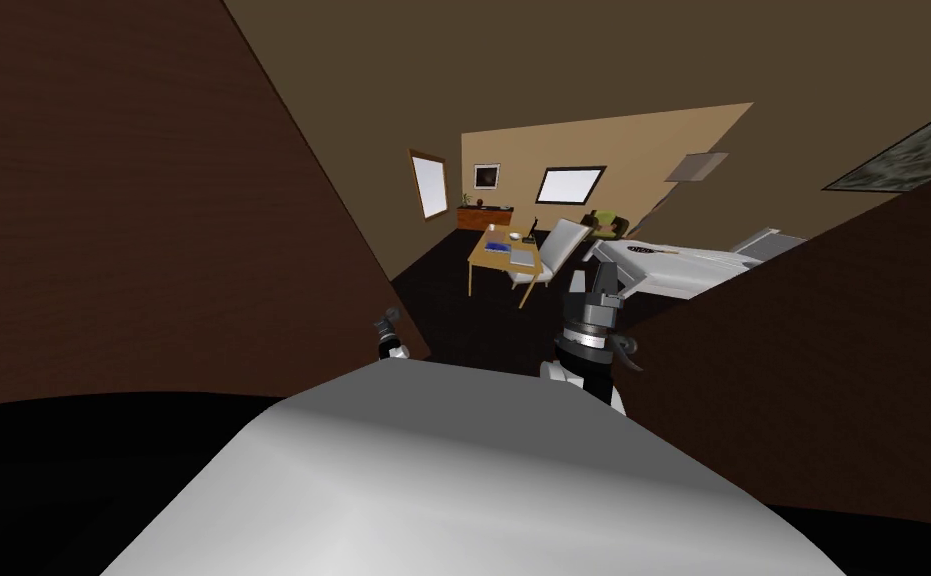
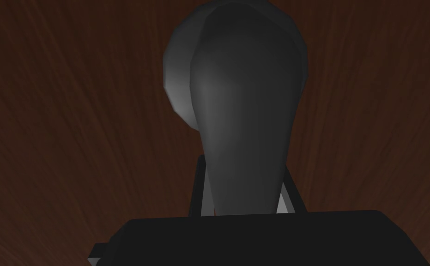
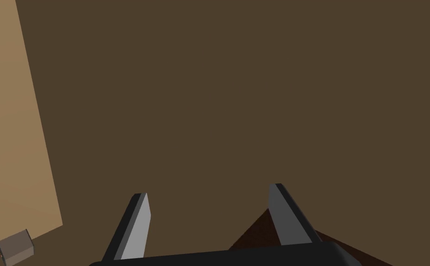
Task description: Push the door open
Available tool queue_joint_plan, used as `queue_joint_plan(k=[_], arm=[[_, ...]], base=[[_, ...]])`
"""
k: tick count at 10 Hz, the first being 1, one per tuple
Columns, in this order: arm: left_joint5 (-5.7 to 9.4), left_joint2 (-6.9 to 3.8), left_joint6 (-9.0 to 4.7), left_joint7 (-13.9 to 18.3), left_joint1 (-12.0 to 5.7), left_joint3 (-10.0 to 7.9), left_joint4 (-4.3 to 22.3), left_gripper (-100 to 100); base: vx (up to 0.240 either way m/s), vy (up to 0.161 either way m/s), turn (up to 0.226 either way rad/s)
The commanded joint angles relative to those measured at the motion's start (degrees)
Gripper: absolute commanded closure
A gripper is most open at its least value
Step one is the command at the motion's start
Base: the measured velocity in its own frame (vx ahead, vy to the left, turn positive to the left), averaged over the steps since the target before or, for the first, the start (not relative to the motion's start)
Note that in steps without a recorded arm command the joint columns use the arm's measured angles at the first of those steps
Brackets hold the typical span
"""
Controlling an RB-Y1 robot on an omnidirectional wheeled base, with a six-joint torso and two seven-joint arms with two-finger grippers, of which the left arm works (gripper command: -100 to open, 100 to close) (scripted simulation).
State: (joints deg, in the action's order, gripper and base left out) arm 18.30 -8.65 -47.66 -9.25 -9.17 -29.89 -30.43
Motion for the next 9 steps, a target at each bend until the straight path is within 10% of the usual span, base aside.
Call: queue_joint_plan(k=[1,9], arm=[[0.60,-0.50,-0.75,-0.31,-0.72,-0.91,0.91,100],[3.26,-1.16,-0.97,-2.17,0.15,-5.06,0.66,100]], base=[[0.192,0.048,0.025],[0.160,0.036,0.031]])
